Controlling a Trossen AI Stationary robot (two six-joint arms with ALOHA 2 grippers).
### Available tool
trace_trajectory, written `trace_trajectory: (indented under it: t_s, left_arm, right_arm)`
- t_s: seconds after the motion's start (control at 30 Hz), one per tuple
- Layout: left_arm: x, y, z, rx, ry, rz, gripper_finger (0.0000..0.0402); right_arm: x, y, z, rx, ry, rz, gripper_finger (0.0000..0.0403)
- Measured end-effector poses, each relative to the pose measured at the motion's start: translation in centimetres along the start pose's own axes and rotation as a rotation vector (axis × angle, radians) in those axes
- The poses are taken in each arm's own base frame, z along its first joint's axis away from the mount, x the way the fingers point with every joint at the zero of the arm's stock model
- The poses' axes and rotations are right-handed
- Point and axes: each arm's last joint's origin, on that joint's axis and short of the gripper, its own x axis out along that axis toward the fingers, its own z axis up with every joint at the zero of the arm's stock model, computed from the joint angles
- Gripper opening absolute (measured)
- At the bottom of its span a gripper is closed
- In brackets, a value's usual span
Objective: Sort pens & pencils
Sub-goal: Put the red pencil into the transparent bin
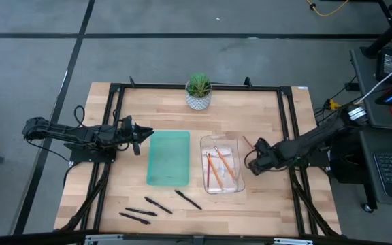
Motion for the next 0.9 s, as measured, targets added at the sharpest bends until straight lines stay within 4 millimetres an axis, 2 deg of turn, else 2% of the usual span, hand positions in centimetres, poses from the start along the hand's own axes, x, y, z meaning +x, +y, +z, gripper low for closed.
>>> trace_trajectory:
  t_s: [0.07,0.2,0.5,0.8,0.9]
  left_arm:
    - [0.0,0.0,0.0,0.0,0.001,0.0,0.0069]
    - [0.0,0.0,0.0,0.001,0.001,0.0,0.0069]
    - [0.0,0.0,0.0,0.001,0.0,0.0,0.0069]
    - [0.0,0.0,0.0,0.001,0.001,0.0,0.0069]
    - [0.0,0.0,0.0,0.001,0.001,0.0,0.0069]
  right_arm:
    - [-0.6,-0.9,0.0,0.022,-0.003,-0.02,0.0005]
    - [-2.4,-1.3,0.4,0.057,-0.06,0.081,0.0002]
    - [-8.1,-2.6,2.0,0.091,-0.238,0.192,0.0002]
    - [-7.8,-2.7,1.9,0.059,-0.256,0.164,0.0001]
    - [-7.4,-2.7,1.7,0.016,-0.224,0.171,0.0015]
